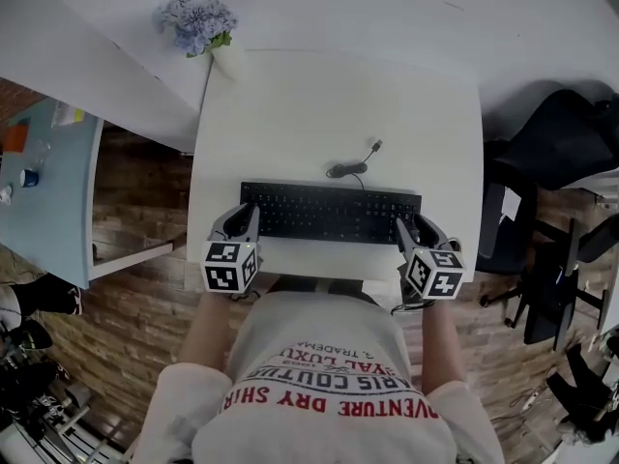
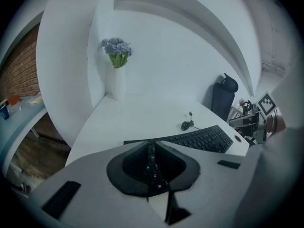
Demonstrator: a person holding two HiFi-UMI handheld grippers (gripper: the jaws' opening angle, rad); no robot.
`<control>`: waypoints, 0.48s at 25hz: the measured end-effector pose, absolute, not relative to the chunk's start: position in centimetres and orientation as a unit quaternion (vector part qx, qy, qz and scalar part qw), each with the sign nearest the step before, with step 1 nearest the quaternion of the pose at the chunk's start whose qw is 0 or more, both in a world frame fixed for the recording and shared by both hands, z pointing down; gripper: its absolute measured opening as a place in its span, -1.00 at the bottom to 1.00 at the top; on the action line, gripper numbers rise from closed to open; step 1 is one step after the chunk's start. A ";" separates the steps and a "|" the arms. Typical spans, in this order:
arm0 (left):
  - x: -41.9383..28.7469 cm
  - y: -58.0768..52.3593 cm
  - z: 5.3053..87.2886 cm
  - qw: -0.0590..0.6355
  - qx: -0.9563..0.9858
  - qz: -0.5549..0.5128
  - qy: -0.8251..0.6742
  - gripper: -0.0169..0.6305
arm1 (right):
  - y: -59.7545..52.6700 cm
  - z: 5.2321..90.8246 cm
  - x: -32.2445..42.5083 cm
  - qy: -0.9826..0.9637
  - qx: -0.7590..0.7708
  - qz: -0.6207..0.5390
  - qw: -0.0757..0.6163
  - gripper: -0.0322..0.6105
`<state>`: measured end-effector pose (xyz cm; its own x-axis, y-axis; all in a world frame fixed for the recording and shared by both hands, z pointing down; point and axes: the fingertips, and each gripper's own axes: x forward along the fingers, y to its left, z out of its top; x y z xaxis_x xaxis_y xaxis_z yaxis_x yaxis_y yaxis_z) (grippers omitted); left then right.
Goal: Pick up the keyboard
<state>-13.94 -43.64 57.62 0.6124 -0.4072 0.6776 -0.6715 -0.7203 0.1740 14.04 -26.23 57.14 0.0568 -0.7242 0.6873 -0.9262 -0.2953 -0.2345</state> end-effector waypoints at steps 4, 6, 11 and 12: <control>-15.0 -44.3 60.1 0.235 0.856 0.340 -0.309 -0.42 | -26.0 59.7 15.4 -0.575 0.702 0.384 0.170 -0.33; -15.1 -44.4 61.2 0.247 0.850 0.352 -0.304 -0.38 | -25.6 60.8 16.2 -0.570 0.699 0.390 0.185 -0.31; -15.6 -44.6 63.4 0.281 0.834 0.376 -0.291 -0.20 | -24.5 63.0 17.0 -0.569 0.671 0.434 0.195 -0.07; -15.6 -44.7 63.6 0.292 0.831 0.377 -0.288 -0.19 | -24.3 63.3 17.0 -0.570 0.665 0.440 0.197 -0.06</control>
<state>-15.61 -44.66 63.61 0.5507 -0.2580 0.7938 -0.6977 -0.6643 0.2682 17.00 -24.32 63.34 -0.0375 -0.5846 0.8105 -0.9318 -0.2726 -0.2397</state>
